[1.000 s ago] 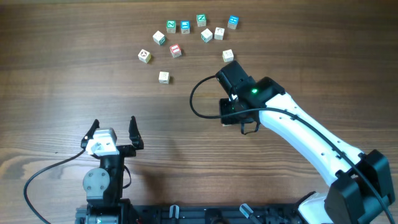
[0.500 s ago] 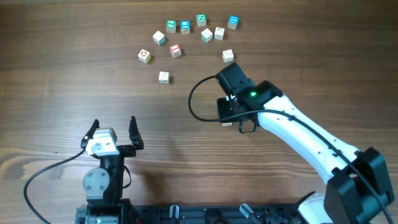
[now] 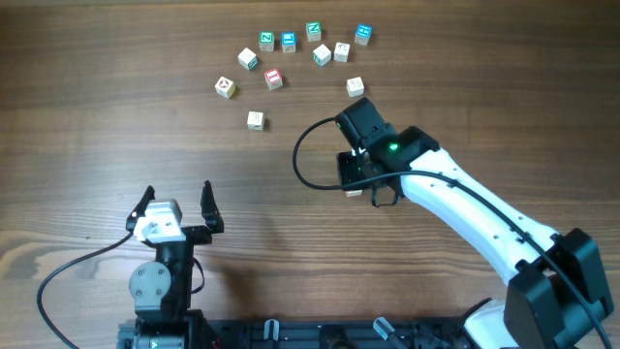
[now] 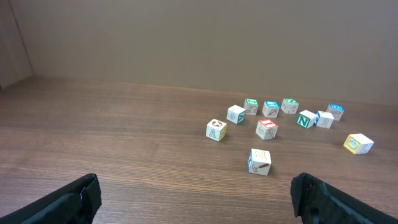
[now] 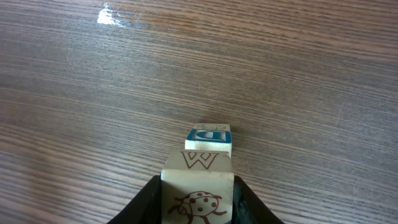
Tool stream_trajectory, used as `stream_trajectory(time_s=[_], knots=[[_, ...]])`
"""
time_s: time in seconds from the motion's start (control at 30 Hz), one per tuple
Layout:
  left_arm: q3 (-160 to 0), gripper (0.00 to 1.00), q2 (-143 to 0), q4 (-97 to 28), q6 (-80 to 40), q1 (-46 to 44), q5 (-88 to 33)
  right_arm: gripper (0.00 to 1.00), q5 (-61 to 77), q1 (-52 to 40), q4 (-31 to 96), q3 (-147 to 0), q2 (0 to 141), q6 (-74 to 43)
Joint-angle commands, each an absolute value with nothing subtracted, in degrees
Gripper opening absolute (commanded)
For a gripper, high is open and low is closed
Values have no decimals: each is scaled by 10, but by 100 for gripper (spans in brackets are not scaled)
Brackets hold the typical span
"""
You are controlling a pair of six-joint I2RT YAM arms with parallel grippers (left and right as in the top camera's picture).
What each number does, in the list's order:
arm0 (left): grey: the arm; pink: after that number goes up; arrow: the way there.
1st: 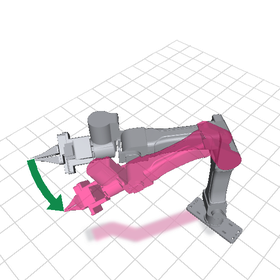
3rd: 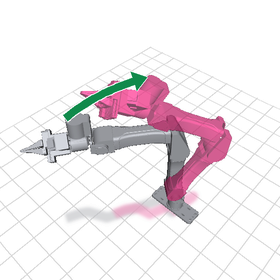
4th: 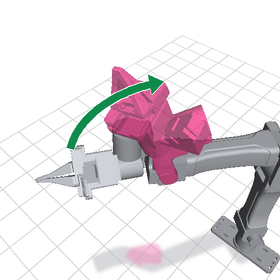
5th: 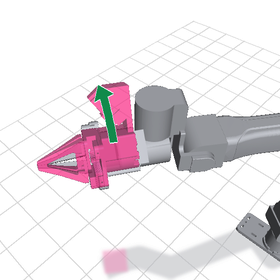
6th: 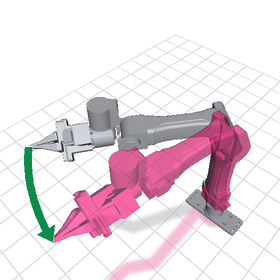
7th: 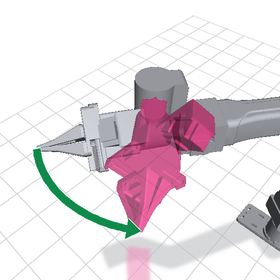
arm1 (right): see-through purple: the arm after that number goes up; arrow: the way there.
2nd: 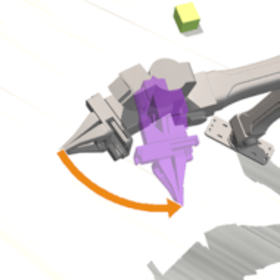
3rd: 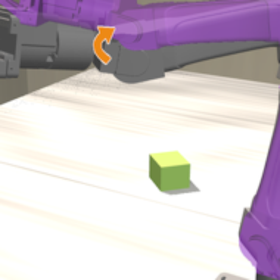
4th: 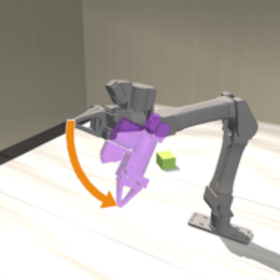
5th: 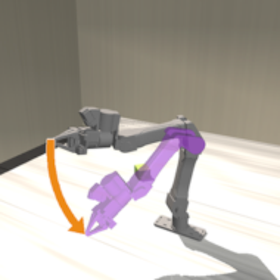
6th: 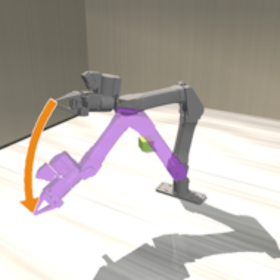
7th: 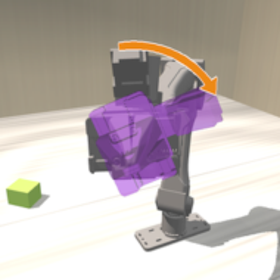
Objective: Form a tower
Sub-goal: 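Lower the ladybug block onto the blue D block and align it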
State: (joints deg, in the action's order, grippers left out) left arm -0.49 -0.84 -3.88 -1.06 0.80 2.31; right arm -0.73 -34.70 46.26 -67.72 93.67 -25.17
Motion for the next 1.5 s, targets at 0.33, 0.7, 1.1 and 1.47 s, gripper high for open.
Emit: stream_trajectory(time_s=[0.33,0.7,1.1,1.47], knots=[[-3,100,-6,-39,0,11,31,32,-19,-347,469,-670,944,-256],[-3,100,-6,-39,0,11,31,32,-19,-347,467,-670,944,-256],[-3,100,-6,-39,0,11,31,32,-40,-347,458,-670,944,-260],[-3,100,-6,-39,0,11,30,31,-31,-347,452,-670,953,-274]])
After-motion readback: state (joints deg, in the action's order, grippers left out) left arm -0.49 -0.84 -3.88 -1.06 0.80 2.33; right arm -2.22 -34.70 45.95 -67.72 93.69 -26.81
